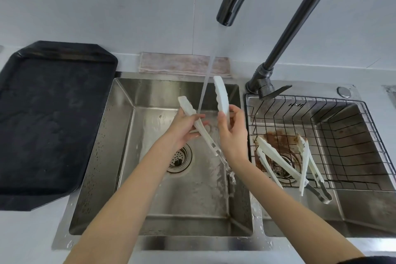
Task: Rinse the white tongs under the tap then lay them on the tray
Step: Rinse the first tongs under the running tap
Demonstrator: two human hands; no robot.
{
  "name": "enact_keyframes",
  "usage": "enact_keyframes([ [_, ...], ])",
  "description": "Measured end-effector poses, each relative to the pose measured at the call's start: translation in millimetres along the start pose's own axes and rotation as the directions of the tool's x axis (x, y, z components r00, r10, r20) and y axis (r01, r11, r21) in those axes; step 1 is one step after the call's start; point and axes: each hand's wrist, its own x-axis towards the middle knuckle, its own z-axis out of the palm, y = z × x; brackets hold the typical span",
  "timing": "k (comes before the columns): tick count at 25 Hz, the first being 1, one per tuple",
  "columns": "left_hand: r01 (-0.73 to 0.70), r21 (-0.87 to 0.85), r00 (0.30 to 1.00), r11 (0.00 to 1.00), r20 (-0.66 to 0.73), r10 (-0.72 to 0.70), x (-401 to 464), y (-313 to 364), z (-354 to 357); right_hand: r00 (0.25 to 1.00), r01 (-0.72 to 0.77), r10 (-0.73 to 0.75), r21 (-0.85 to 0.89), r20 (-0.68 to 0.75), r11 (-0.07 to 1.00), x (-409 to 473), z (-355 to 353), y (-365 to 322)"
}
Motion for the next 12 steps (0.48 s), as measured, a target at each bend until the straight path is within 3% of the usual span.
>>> enact_keyframes([
  [8, -0.021, 0.049, 0.998, 0.999, -0.065, 0.024, 4, 1, -39, 0.994, -0.044, 0.044, 0.001, 0.103, 0.999, 8, 25, -5],
  [12, 0.009, 0.082, 0.99, 0.997, -0.143, 0.003, 12, -7, -52, 0.977, -0.154, 0.161, -0.059, 0.137, 0.986, 12, 34, 11],
])
